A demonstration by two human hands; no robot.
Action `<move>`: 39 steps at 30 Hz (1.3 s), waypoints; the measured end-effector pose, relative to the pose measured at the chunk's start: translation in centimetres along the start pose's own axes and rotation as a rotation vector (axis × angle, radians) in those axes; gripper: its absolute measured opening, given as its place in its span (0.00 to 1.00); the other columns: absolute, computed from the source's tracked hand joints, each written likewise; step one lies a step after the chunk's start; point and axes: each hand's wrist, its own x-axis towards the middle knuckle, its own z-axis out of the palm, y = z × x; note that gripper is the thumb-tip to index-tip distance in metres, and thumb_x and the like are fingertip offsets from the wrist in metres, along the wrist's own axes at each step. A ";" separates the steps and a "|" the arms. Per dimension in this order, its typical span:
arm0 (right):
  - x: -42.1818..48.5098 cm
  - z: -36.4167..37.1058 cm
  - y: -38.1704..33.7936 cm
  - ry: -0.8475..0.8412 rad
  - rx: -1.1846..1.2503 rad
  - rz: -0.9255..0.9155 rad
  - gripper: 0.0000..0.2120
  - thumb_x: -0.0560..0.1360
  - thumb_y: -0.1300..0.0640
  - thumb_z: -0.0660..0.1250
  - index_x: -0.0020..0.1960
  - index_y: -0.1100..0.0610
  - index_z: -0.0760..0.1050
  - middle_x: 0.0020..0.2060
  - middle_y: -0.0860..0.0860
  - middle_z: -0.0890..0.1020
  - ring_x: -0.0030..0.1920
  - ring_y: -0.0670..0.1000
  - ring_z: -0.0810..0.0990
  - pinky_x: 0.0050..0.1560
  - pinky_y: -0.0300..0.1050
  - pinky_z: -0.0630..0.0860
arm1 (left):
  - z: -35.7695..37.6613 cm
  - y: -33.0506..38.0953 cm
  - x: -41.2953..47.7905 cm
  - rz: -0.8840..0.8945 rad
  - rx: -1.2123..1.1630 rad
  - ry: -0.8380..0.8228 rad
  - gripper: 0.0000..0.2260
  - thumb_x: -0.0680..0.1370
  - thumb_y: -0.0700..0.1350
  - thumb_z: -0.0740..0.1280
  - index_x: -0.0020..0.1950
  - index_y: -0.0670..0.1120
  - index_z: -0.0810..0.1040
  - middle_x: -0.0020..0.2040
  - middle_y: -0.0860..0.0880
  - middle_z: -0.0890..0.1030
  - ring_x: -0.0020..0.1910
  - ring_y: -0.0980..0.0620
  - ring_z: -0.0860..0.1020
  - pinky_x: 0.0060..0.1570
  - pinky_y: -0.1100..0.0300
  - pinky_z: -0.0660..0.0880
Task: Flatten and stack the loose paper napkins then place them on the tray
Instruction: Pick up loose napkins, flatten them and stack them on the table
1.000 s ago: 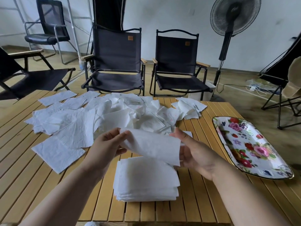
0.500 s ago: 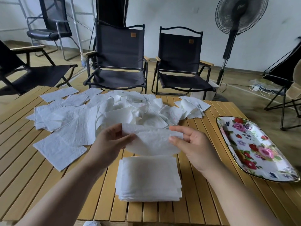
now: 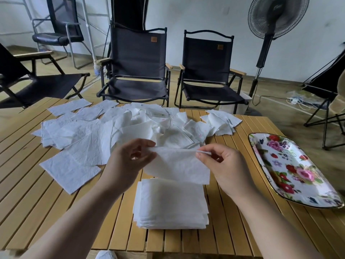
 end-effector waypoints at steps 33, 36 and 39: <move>2.7 0.4 10.1 -0.057 -0.671 0.479 0.07 0.77 0.56 0.69 0.55 0.51 0.80 0.58 0.51 0.78 0.51 0.52 0.77 0.43 0.41 0.71 | -0.8 -3.1 0.8 -0.377 0.439 -0.274 0.10 0.80 0.50 0.66 0.42 0.48 0.81 0.31 0.52 0.82 0.26 0.59 0.73 0.26 0.65 0.68; 2.6 1.0 9.7 -0.063 -0.720 0.416 0.07 0.78 0.59 0.66 0.42 0.51 0.77 0.53 0.50 0.78 0.46 0.52 0.76 0.33 0.38 0.66 | -0.7 -3.0 0.8 -0.355 0.453 -0.274 0.09 0.81 0.49 0.65 0.44 0.49 0.81 0.38 0.50 0.84 0.30 0.57 0.75 0.29 0.65 0.69; 2.7 1.2 8.3 -0.072 -0.662 0.313 0.05 0.77 0.57 0.67 0.43 0.51 0.76 0.49 0.48 0.77 0.44 0.49 0.76 0.35 0.40 0.68 | -0.8 -2.7 0.7 -0.296 0.424 -0.250 0.06 0.80 0.47 0.66 0.44 0.50 0.81 0.40 0.50 0.84 0.34 0.55 0.77 0.34 0.61 0.72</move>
